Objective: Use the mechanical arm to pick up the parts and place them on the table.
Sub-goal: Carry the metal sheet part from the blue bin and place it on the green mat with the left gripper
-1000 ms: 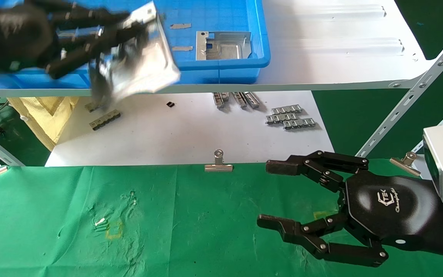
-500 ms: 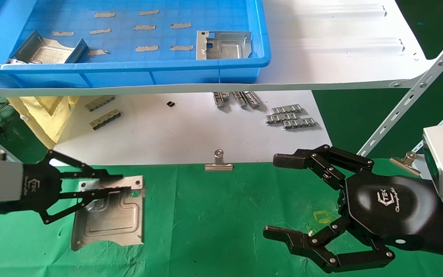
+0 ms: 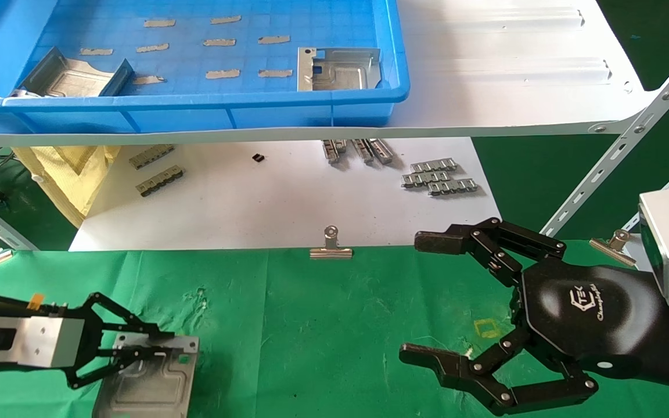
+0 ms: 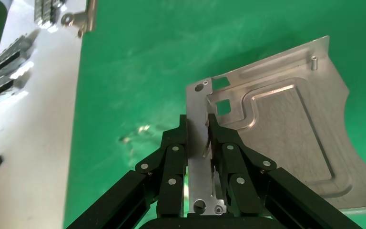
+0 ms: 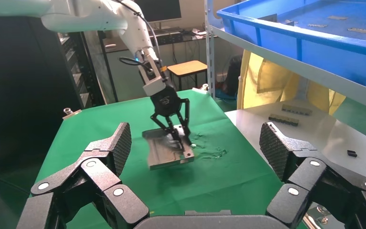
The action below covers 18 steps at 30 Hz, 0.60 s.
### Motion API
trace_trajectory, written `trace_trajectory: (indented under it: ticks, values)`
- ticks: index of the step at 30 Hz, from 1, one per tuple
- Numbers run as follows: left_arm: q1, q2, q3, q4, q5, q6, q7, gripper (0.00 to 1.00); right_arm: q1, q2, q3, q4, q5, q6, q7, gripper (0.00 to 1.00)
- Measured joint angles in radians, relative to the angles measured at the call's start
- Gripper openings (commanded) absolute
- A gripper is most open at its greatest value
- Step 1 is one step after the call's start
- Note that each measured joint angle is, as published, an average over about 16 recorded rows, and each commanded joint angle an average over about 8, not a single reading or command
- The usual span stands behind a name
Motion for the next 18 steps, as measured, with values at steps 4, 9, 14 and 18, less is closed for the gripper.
trace_trajectory:
  ticks: [4, 9, 14, 18]
  values:
    - [-0.01, 0.028, 0.01, 0.06, 0.004, -0.008, 0.041, 1.0, 0.0, 0.0, 0.0, 0.0, 0.0, 0.0, 0.0, 1.0]
    - [-0.015, 0.057, 0.008, 0.129, -0.005, -0.013, 0.081, 1.0, 0.0, 0.0, 0.0, 0.0, 0.0, 0.0, 0.0, 1.0]
    - [-0.02, 0.073, 0.001, 0.177, -0.027, -0.005, 0.082, 1.0, 0.0, 0.0, 0.0, 0.0, 0.0, 0.0, 0.0, 1.0]
    - [-0.018, 0.07, -0.012, 0.193, -0.063, 0.007, 0.033, 1.0, 0.0, 0.0, 0.0, 0.0, 0.0, 0.0, 0.0, 1.0]
